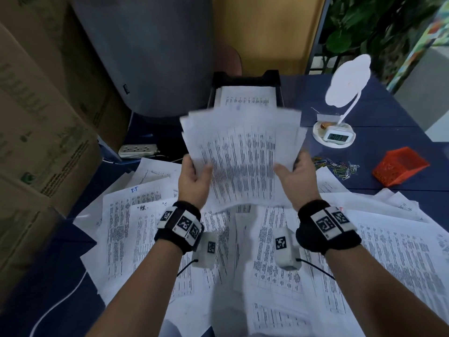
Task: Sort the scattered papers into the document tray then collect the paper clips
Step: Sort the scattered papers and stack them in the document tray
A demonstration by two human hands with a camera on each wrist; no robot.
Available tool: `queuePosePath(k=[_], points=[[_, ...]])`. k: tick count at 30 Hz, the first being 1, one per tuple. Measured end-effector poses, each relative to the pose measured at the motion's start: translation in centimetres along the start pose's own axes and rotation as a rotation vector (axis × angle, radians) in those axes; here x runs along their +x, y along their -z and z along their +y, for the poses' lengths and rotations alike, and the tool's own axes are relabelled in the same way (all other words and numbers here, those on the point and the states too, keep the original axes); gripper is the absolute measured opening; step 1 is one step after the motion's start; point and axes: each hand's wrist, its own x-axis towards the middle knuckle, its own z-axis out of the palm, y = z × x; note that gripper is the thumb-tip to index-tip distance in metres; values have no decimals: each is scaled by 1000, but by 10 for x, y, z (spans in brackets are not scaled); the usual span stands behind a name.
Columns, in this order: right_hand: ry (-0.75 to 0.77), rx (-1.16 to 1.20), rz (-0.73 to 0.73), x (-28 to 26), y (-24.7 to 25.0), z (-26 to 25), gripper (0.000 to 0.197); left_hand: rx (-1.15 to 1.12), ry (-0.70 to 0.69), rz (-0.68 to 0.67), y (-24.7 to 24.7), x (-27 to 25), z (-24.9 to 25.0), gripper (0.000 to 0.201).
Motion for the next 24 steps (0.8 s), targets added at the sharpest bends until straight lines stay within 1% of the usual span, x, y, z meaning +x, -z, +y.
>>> queuePosePath(k=[3, 5, 8, 10, 12, 15, 18, 19, 21, 22, 24], points=[[-102, -8, 14, 1, 8, 15, 32, -39, 118, -19, 8, -3, -16, 20], [-171, 18, 7, 3, 12, 21, 31, -105, 185, -10, 8, -2, -16, 22], [-262, 94, -7, 5, 8, 26, 31, -180, 316, -17, -1, -1, -13, 39], [-272, 106, -10, 5, 4, 27, 36, -182, 374, -41, -9, 0, -15, 44], [-270, 84, 5, 5, 2, 27, 31, -162, 367, -60, -15, 0, -15, 43], [-219, 67, 28, 6, 3, 23, 25, -172, 297, -22, -20, 3, -11, 35], [-161, 101, 43, 7, 2, 19, 29, -150, 196, 2, -19, 7, -7, 30], [-162, 91, 35, 6, 1, 20, 31, -165, 193, 2, -18, 6, -9, 31], [-192, 42, -3, 4, 0, 26, 36, -165, 233, -19, -15, 4, -15, 32], [-213, 15, -23, 3, 0, 32, 38, -124, 262, -40, -14, 2, -18, 30], [-241, -40, -42, 1, 2, 43, 34, -8, 292, -74, -13, 0, -24, 21]])
